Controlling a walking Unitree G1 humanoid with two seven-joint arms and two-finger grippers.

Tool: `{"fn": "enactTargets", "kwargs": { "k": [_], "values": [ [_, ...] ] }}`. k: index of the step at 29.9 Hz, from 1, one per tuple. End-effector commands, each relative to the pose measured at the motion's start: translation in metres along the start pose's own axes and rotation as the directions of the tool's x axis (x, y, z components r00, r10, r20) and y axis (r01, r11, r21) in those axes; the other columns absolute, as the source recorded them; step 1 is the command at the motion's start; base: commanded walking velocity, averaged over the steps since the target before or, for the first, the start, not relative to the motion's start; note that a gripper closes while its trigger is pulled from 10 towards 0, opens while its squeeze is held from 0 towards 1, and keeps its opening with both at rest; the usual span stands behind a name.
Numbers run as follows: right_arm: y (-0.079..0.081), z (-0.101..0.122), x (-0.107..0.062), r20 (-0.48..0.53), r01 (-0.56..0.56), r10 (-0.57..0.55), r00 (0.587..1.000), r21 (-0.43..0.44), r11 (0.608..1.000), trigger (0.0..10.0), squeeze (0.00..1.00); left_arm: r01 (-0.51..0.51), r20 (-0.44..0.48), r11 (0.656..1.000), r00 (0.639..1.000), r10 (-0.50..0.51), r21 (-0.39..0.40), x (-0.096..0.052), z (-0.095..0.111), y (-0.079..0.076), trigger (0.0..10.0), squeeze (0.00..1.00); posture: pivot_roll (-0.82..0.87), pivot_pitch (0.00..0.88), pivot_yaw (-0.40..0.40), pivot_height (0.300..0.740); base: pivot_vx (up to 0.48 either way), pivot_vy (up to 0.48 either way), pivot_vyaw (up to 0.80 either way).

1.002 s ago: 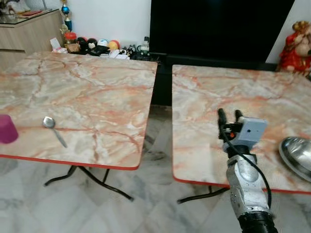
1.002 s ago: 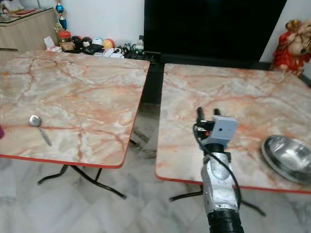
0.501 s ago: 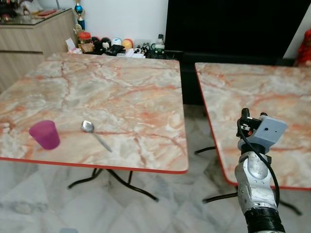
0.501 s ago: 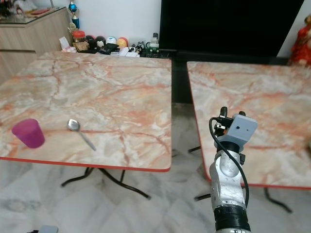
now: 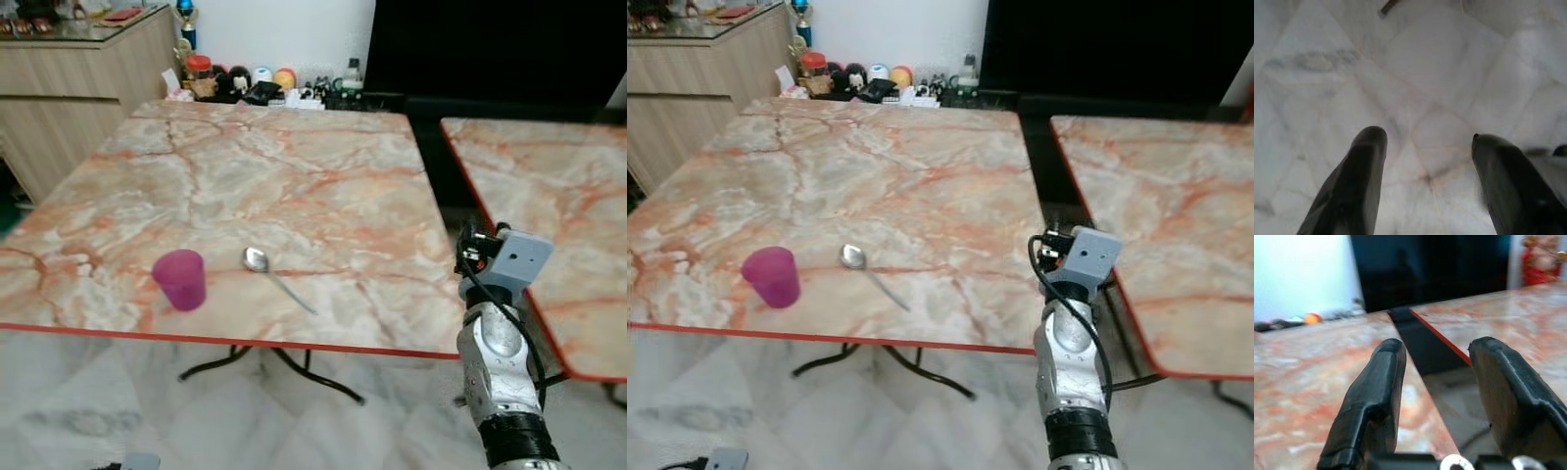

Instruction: Setting the table

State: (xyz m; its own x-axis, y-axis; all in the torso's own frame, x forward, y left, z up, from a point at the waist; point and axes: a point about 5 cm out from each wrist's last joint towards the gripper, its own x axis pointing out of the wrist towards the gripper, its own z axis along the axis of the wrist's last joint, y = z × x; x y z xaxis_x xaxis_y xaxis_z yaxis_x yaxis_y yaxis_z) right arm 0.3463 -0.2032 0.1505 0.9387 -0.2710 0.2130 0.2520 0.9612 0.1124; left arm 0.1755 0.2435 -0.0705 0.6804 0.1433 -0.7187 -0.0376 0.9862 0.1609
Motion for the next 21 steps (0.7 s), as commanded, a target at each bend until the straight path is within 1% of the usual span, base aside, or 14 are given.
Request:
{"fn": "enactTargets", "kwargs": {
  "k": [1,10,21],
  "values": [
    [0.0051,0.006,0.0037,0.02,-0.012,0.012,1.0,0.004,1.0,10.0,0.0,-0.008,-0.006,1.0,1.0,0.008,-0.012,-0.0004,-0.0014,0.0007,10.0,0.0,0.1,0.091,-0.038,0.74,0.0,0.48,0.0],
    [0.0074,0.0055,0.0034,0.019,-0.025,0.025,1.0,0.005,1.0,10.0,0.0,-0.013,-0.015,1.0,1.0,0.013,-0.016,-0.0013,-0.0044,0.0014,10.0,0.0,0.1,0.096,-0.038,0.74,0.0,0.452,0.0],
    [0.0076,0.0051,0.0037,0.019,-0.024,0.024,1.0,0.007,1.0,10.0,0.0,-0.014,-0.014,1.0,1.0,0.014,-0.016,-0.0021,-0.0061,0.0024,10.0,0.0,0.11,0.106,-0.036,0.74,0.0,0.0,0.0]
  ]
}}
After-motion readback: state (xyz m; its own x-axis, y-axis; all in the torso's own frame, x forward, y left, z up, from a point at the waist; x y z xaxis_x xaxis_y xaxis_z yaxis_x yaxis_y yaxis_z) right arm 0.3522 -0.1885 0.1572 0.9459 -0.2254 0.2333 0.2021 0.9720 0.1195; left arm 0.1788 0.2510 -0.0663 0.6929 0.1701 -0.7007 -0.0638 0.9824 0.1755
